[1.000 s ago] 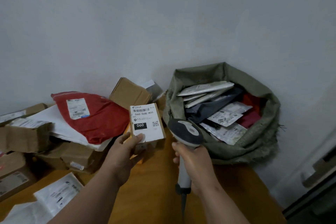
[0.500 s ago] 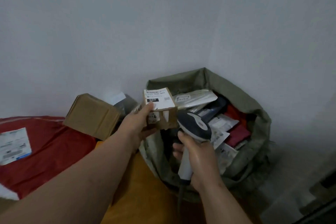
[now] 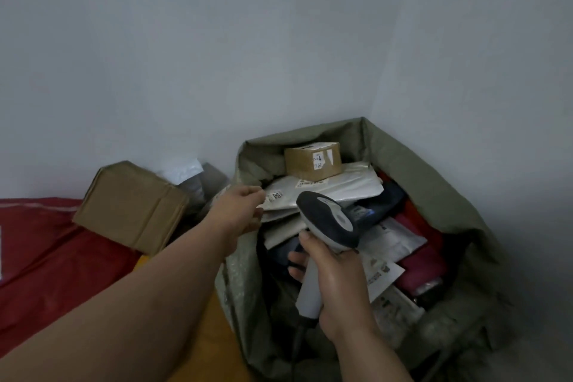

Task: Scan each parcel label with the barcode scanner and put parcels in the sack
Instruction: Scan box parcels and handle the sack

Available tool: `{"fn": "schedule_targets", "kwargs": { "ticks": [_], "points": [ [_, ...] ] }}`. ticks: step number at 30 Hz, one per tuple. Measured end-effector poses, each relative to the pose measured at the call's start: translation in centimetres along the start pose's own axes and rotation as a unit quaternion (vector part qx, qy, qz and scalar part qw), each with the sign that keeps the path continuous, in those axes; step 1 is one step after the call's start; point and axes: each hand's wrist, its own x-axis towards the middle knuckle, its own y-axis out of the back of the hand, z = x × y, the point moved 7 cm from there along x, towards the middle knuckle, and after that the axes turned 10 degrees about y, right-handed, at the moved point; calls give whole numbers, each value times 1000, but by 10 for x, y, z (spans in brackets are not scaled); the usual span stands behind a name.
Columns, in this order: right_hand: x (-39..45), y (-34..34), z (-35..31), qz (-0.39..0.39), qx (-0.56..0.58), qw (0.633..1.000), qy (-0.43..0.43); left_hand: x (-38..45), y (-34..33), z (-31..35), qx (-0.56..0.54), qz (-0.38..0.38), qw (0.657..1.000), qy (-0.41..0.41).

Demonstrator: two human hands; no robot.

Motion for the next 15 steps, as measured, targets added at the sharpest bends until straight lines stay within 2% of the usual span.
{"fn": "schedule_targets", "kwargs": {
  "ticks": [4, 8, 15],
  "points": [
    [-24, -32, 13, -59, -24, 998, -19, -23, 60, -20, 18, 18, 1000, -7],
    [-70, -75, 33, -128, -85, 988, -25, -53, 152, -57, -6, 64, 998, 7],
    [-172, -166, 86, -176, -144, 974, -18, -144, 323, -136, -46, 156, 986, 35]
  ]
}}
